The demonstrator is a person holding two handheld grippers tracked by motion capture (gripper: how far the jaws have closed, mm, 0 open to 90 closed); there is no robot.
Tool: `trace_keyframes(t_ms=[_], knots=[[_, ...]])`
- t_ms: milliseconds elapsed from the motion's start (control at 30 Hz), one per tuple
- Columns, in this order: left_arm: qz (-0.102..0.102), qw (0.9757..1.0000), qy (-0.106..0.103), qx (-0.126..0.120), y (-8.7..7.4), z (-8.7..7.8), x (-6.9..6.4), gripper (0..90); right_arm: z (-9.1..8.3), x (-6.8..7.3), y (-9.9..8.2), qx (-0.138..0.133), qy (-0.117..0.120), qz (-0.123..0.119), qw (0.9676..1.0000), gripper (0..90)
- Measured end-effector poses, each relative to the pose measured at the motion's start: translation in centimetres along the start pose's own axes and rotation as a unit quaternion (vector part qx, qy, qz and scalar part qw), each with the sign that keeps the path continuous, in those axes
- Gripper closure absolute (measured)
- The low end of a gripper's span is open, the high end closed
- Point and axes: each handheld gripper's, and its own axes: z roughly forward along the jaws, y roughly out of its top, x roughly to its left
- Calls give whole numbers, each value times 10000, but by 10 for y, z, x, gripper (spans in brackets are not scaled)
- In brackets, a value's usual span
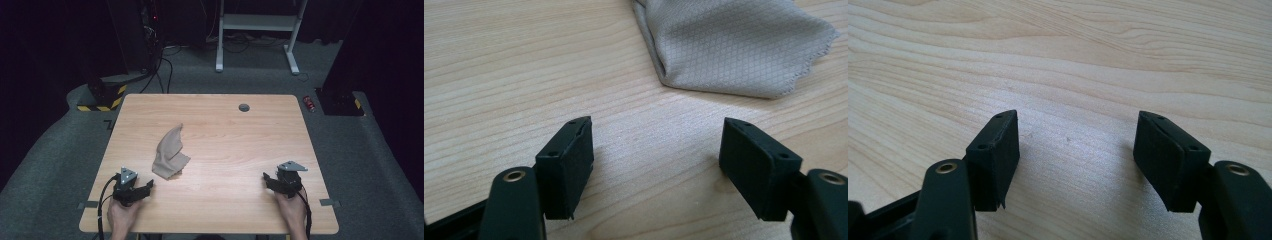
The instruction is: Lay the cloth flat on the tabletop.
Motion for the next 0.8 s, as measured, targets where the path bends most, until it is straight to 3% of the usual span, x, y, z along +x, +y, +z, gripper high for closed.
trace_keyframes(t_ms=[567,667,700,800], knots=[[-73,9999,79,3,1,0,-2,303,0,0,0,1,5,-6,10000,343],[-167,9999,1,-25,1,0,-2,308,0,0,0,1,5,-7,10000,342],[-312,9994,-152,-27,4,0,-2,305,0,0,0,1,4,-8,10000,343],[-364,9991,-206,-104,7,-2,-4,302,0,0,0,0,-11,2,10000,341]])
